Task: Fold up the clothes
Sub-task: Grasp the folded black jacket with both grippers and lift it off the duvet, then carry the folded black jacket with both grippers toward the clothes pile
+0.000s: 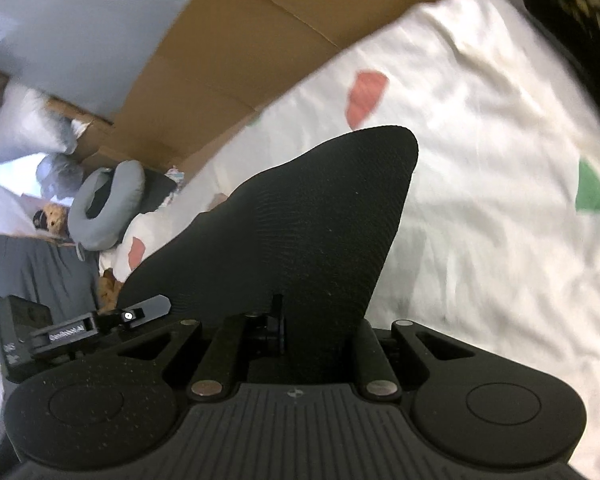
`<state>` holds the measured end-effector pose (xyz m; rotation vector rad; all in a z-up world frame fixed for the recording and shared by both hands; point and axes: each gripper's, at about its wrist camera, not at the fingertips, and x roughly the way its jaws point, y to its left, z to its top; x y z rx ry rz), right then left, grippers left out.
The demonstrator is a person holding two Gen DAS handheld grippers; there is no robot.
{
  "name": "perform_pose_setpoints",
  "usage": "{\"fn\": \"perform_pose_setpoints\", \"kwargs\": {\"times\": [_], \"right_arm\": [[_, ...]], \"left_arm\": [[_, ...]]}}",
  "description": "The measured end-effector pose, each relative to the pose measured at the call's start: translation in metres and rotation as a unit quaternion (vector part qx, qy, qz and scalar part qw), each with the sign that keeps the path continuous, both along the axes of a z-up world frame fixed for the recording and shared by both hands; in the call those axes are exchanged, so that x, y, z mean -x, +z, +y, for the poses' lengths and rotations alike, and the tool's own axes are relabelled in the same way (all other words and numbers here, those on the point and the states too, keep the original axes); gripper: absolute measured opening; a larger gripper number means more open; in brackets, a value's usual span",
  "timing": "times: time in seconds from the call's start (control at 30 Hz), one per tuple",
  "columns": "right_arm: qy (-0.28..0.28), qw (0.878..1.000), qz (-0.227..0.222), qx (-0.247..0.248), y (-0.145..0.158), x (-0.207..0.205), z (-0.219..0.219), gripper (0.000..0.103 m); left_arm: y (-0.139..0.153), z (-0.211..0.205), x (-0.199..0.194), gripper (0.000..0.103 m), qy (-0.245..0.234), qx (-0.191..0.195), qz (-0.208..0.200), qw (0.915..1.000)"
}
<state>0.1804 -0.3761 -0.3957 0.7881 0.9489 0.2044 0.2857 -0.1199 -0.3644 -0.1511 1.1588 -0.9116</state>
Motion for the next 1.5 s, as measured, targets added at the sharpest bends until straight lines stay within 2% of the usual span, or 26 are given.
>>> {"fn": "perform_pose_setpoints", "kwargs": {"times": [0.43, 0.87, 1.5], "right_arm": [[0.021, 0.995, -0.058, 0.074, 0.103, 0.024, 0.003, 0.009], [0.004, 0.99, -0.096, 0.102, 0.214, 0.052, -0.01, 0.009], [-0.023, 0.968, -0.193, 0.157, 0.404, 0.119, -0.047, 0.009]], "left_arm": [[0.098, -0.007, 0.036, 0.031, 0.017, -0.004, -0.05, 0.9986], [0.203, -0.016, 0.076, 0.031, 0.031, -0.004, -0.076, 0.9967], [0.364, -0.035, 0.15, 0.031, 0.037, 0.077, -0.14, 0.9864]]}}
